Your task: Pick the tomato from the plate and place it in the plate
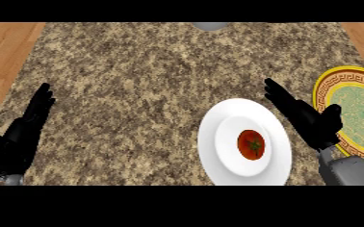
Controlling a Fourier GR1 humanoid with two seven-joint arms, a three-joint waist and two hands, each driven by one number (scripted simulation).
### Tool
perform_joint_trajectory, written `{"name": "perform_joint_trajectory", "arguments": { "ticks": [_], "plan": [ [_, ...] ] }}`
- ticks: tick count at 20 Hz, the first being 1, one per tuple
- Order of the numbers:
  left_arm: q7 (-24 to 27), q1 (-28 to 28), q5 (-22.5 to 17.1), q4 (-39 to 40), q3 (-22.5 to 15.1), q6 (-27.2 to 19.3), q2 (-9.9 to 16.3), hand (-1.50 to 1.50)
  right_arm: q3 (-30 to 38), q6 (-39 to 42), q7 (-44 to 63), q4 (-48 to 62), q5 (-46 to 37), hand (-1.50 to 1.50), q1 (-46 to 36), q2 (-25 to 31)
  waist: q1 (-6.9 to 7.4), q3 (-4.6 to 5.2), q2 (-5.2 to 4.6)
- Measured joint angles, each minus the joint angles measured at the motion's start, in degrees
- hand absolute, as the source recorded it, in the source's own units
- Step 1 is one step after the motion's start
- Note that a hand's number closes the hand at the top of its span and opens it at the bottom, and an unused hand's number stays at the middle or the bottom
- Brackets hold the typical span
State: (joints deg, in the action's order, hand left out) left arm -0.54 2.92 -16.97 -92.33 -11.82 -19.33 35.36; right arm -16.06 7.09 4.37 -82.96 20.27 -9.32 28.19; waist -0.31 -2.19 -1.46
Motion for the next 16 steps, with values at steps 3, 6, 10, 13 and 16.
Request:
{"name": "perform_joint_trajectory", "arguments": {
  "ticks": [3,6,10,13,16],
  "plan": [
    [0.5,-1.2,0.7,1.4,-0.2,0.7,-0.7,0.00,-1.2,-0.7,-1.4,-2.3,0.1,1.50,0.0,-3.6,-0.08,1.15,0.75],
    [3.8,-2.2,0.5,4.0,-0.7,1.9,-3.2,0.00,-4.6,-2.8,-4.7,-6.4,-1.3,1.50,-0.4,-9.6,-0.25,1.76,1.13],
    [4.5,-1.8,-0.7,5.4,-1.6,3.2,-5.1,0.00,-3.6,-13.0,-12.0,-8.8,-12.7,-1.50,-1.1,-10.1,-1.76,2.35,2.04],
    [6.3,-1.7,-1.3,6.7,-1.9,4.8,-6.5,0.00,-6.2,-20.3,-21.9,-8.8,-17.8,-1.50,4.5,-15.9,-1.52,2.24,1.77],
    [7.6,-3.1,-1.5,9.3,-1.8,6.4,-7.7,0.00,-8.7,-24.4,-32.8,-7.8,-21.5,-1.50,10.6,-19.0,-1.16,2.20,1.59]
  ]
}}
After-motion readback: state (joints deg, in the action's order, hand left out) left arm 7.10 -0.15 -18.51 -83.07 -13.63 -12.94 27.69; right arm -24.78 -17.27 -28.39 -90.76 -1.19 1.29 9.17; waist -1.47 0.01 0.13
